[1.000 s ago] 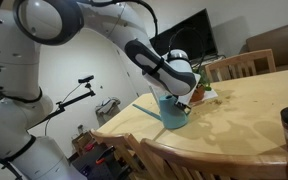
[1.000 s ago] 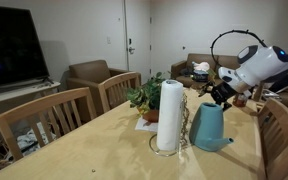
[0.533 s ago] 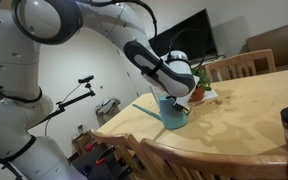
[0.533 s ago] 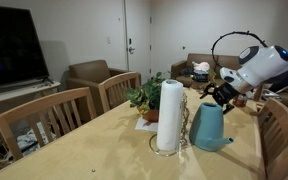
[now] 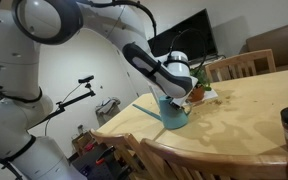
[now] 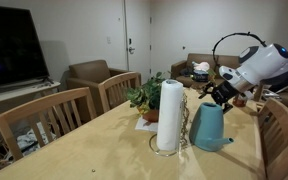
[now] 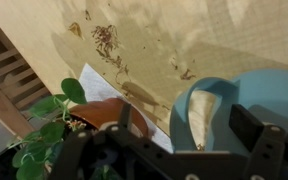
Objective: Use the watering can to water the plant
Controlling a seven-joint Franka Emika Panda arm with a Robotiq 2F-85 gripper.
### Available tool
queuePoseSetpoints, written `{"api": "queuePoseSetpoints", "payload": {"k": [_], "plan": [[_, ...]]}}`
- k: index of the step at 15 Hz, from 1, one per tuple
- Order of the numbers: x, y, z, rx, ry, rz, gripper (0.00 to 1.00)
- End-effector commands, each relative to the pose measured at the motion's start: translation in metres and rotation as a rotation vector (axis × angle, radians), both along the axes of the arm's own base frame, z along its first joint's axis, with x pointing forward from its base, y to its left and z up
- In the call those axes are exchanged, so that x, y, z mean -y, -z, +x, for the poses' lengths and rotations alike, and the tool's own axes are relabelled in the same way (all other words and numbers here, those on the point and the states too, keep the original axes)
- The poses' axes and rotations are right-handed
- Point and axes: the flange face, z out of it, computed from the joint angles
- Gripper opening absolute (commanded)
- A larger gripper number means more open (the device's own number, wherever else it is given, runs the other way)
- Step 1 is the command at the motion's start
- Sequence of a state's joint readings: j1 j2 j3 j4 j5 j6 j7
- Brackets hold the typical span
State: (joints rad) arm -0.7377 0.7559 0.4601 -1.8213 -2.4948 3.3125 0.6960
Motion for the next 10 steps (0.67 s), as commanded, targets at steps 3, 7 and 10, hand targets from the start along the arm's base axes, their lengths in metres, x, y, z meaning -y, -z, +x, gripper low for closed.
{"api": "queuePoseSetpoints", "payload": {"k": [3, 7, 10], "plan": [[-0.001, -0.003, 0.004, -0.015, 0.039, 0.020, 1.00], [0.000, 0.006, 0.007, -0.039, 0.084, 0.014, 0.75], [0.006, 0.015, 0.009, -0.054, 0.108, 0.014, 0.56]]}}
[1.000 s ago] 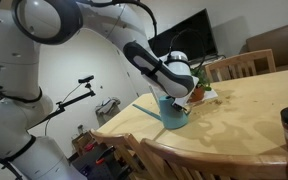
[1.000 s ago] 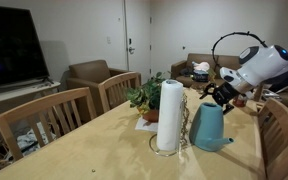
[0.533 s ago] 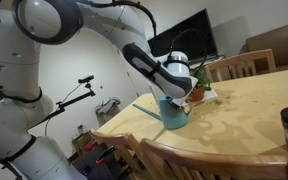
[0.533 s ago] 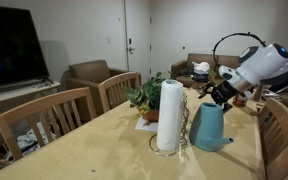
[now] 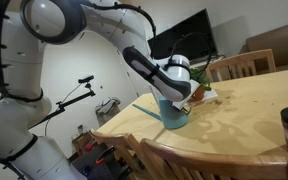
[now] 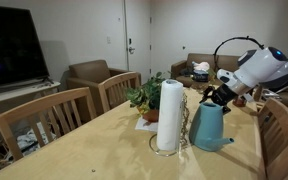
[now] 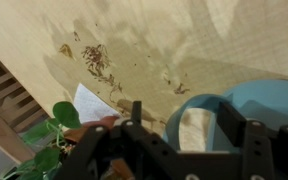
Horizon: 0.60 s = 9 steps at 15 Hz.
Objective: Use the watering can to water the plant
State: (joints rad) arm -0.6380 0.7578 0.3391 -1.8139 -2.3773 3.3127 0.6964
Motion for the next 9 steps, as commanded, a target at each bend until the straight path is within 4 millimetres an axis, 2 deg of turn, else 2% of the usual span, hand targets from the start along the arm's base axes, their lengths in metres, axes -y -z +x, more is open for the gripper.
{"api": "queuePoseSetpoints", "payload": {"k": [1, 5, 6, 8, 9], "plan": [[0.006, 0.003, 0.006, -0.014, 0.033, 0.008, 0.49], [0.011, 0.012, 0.004, -0.043, 0.060, -0.009, 0.19], [0.010, 0.015, 0.000, -0.034, 0.058, -0.016, 0.37], [0.011, 0.018, -0.001, -0.045, 0.061, -0.024, 0.21], [0.010, 0.018, 0.000, -0.045, 0.061, -0.024, 0.19]]}}
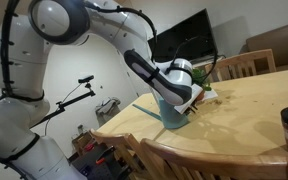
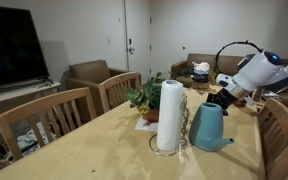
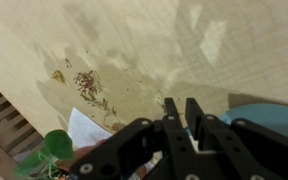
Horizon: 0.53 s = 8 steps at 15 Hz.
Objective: Use the watering can to water the plant
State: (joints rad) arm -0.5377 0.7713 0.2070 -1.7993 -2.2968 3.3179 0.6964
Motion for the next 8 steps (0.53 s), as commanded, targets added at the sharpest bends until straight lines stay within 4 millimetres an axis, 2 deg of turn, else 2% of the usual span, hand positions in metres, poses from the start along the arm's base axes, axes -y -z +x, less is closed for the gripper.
{"api": "queuePoseSetpoints", "payload": {"k": [1, 2, 3, 4, 8], "plan": [[-0.0003, -0.0002, 0.0003, 0.001, -0.001, 0.000, 0.19], [-0.0002, -0.0004, 0.0005, 0.001, -0.001, 0.000, 0.19], [-0.0001, -0.0005, 0.0007, 0.001, 0.000, 0.000, 0.44], [0.0007, -0.0013, -0.0001, 0.003, 0.009, -0.005, 0.45], [0.0026, -0.0029, -0.0021, 0.002, 0.015, -0.009, 0.74]]}}
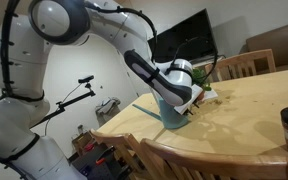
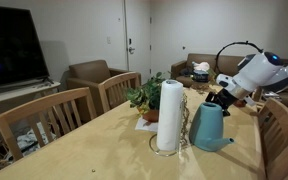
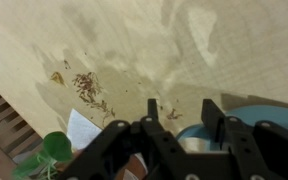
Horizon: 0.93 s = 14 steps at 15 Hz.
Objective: Use the watering can to water the plant
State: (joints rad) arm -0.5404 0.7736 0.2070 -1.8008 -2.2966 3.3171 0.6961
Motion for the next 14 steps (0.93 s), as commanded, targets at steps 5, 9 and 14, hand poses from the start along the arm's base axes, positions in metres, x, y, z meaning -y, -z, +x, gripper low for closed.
{"api": "queuePoseSetpoints", "payload": {"k": [5, 9, 14], "plan": [[0.005, -0.009, -0.003, 0.006, 0.017, -0.003, 1.00], [0.010, -0.021, -0.005, 0.021, 0.021, 0.014, 1.00], [0.003, -0.037, -0.002, 0.052, 0.021, 0.043, 1.00]]}}
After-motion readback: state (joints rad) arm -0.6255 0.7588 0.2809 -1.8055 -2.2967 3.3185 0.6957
